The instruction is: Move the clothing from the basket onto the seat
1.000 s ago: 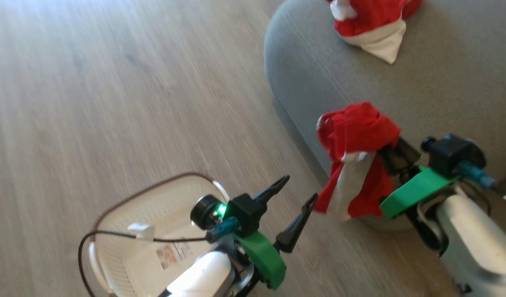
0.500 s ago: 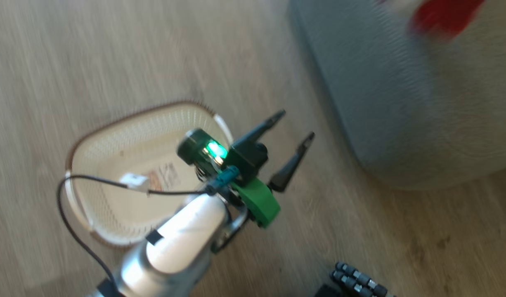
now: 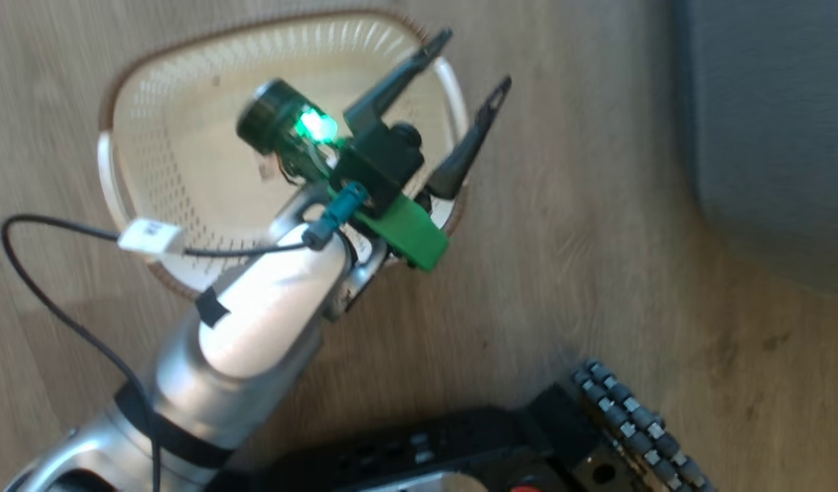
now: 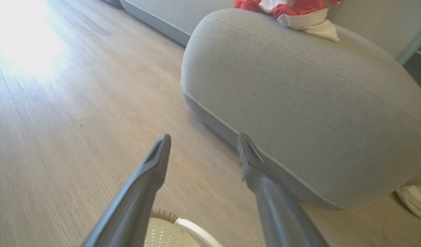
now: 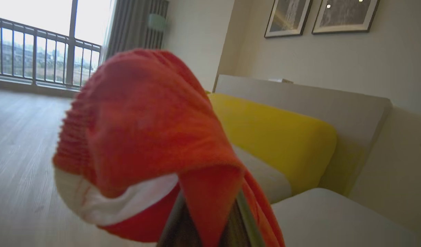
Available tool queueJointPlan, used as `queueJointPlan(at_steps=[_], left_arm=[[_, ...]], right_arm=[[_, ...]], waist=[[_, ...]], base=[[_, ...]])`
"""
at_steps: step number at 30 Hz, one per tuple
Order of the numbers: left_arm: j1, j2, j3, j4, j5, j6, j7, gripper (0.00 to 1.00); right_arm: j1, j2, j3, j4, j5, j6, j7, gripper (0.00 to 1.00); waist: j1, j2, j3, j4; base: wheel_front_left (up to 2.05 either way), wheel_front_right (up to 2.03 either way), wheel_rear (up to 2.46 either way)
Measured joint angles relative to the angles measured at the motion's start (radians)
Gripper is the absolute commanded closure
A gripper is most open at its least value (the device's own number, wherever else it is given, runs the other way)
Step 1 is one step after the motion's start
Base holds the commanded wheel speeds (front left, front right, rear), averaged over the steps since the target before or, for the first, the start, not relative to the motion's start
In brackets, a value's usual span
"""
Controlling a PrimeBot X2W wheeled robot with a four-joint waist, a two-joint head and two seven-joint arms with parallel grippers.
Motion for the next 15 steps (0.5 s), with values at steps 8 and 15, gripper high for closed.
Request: queueJointPlan(at_steps=[8, 15], left_arm=[[-0.005, 0.015, 0.023, 0.027, 0.000, 0.013, -0.004, 0.00], [0.059, 0.036, 0.051, 0.046, -0.025, 0.027, -0.006, 0.00]], right_arm=[[0.144, 0.129, -0.073, 0.159, -0.129, 0.000, -0.042, 0.00], [0.228, 0.166, 0.083, 0.059, -0.119, 0.000, -0.048, 0.00]], waist=[[0.0000, 0.0000, 0.126, 0.070], [-0.0004, 0.0000, 0.043, 0.062]], base=[[0.00, 0.00, 0.00], [0.00, 0.00, 0.00]])
